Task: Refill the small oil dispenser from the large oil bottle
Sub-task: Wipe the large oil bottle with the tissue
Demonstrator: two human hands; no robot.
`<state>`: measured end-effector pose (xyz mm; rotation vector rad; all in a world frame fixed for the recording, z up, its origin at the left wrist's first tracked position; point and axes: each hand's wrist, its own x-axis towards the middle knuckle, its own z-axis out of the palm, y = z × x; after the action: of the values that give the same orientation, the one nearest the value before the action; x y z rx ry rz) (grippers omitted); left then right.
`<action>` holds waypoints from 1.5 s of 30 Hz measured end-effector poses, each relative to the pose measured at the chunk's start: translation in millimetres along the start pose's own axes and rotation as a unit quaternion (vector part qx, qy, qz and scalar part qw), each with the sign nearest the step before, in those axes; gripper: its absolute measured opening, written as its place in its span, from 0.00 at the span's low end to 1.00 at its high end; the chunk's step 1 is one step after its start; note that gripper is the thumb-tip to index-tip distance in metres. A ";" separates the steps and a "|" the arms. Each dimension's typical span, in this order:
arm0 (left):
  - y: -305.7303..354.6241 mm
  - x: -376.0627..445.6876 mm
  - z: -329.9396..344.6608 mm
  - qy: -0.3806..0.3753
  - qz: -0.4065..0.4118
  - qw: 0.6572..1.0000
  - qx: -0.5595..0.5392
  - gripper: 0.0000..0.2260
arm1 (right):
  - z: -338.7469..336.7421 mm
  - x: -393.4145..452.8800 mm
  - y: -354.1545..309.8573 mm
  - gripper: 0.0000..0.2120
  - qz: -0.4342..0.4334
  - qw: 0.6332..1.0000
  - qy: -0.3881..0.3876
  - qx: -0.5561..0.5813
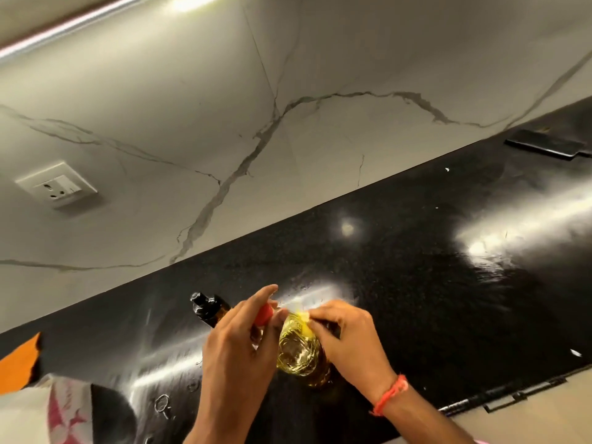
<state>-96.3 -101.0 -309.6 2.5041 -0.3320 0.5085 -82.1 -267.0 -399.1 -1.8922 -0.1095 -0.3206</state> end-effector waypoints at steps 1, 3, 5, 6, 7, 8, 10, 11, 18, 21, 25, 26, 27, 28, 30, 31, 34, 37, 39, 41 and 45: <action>-2.0 -5.3 -0.5 0.012 -0.019 1.000 -0.009 0.16 | 2.8 -4.5 8.0 0.08 0.030 0.999 -0.027 -0.003; -4.8 -12.8 -2.9 0.032 -0.053 0.998 -0.019 0.16 | 9.8 -12.5 10.7 0.08 0.054 0.998 -0.038 0.001; -7.9 -17.4 -4.1 0.043 -0.074 0.996 -0.024 0.14 | 15.6 -14.4 -7.7 0.08 0.028 1.000 -0.009 0.007; -8.5 -18.8 -5.5 0.047 -0.084 0.995 -0.036 0.13 | 18.0 -12.9 -22.2 0.09 -0.004 1.000 0.005 0.027; -10.0 -20.8 -8.8 0.052 -0.092 0.993 -0.048 0.13 | 21.5 -11.2 -38.0 0.09 -0.045 0.998 0.010 0.047; -12.1 -23.1 -11.1 0.057 -0.094 0.992 -0.056 0.13 | 24.7 -10.6 -50.8 0.09 -0.082 0.995 0.007 0.059; -18.7 -29.6 -14.6 0.072 -0.100 0.990 -0.073 0.12 | 32.6 -8.6 -54.4 0.09 -0.114 0.993 -0.015 0.041; -24.5 -34.8 -17.6 0.083 -0.107 0.987 -0.087 0.12 | 38.6 -7.3 -45.3 0.08 -0.108 0.994 -0.027 0.020; -51.1 -62.2 -33.6 0.114 -0.133 0.975 -0.134 0.17 | 51.2 0.6 -8.4 0.08 0.042 0.994 -0.092 -0.030; -45.2 -60.2 -33.4 0.090 -0.126 0.979 -0.130 0.18 | 57.9 4.7 -55.2 0.09 -0.070 0.991 -0.109 0.016; -53.1 -67.4 -39.5 0.065 -0.118 0.986 -0.102 0.19 | 66.4 5.9 -54.2 0.08 -0.112 0.984 -0.139 -0.005; -59.9 -71.0 -41.6 0.067 -0.122 0.985 -0.104 0.19 | 64.6 7.1 -39.4 0.07 -0.081 0.985 -0.148 -0.028; -66.7 -75.1 -43.8 0.069 -0.129 0.984 -0.105 0.20 | 60.5 8.2 -25.2 0.07 -0.039 0.984 -0.165 -0.055; -72.4 -78.8 -46.3 0.068 -0.136 0.983 -0.107 0.20 | 55.4 8.0 -13.3 0.07 0.000 0.980 -0.183 -0.078; -76.4 -83.8 -51.3 0.066 -0.138 0.982 -0.109 0.20 | 50.1 3.7 -1.5 0.07 0.042 0.977 -0.189 -0.089; -75.9 -84.7 -53.2 0.066 -0.133 0.983 -0.108 0.20 | 51.3 1.9 -3.8 0.07 0.046 0.979 -0.183 -0.080; -68.4 -81.5 -55.0 0.046 -0.103 0.989 -0.096 0.19 | 61.5 -2.5 -42.9 0.08 -0.011 0.985 -0.167 -0.041; -62.1 -77.6 -58.3 0.001 -0.058 0.996 -0.062 0.22 | 69.3 -11.9 -85.2 0.12 -0.119 0.976 -0.183 -0.017; -66.1 -77.2 -61.9 -0.023 -0.034 0.998 -0.042 0.24 | 67.3 -14.2 -82.1 0.13 -0.132 0.972 -0.195 -0.015; -74.6 -78.6 -65.4 -0.026 -0.034 0.998 -0.035 0.24 | 60.0 -11.3 -56.9 0.10 -0.081 0.978 -0.187 -0.036; -83.1 -85.2 -64.0 -0.008 -0.052 0.998 -0.041 0.21 | 43.0 -18.1 -6.0 0.11 0.039 0.976 -0.176 -0.118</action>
<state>-163.0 13.7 -335.4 2.4324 -0.2236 0.4248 -93.6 -223.2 -411.7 -2.1694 -0.2430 0.0636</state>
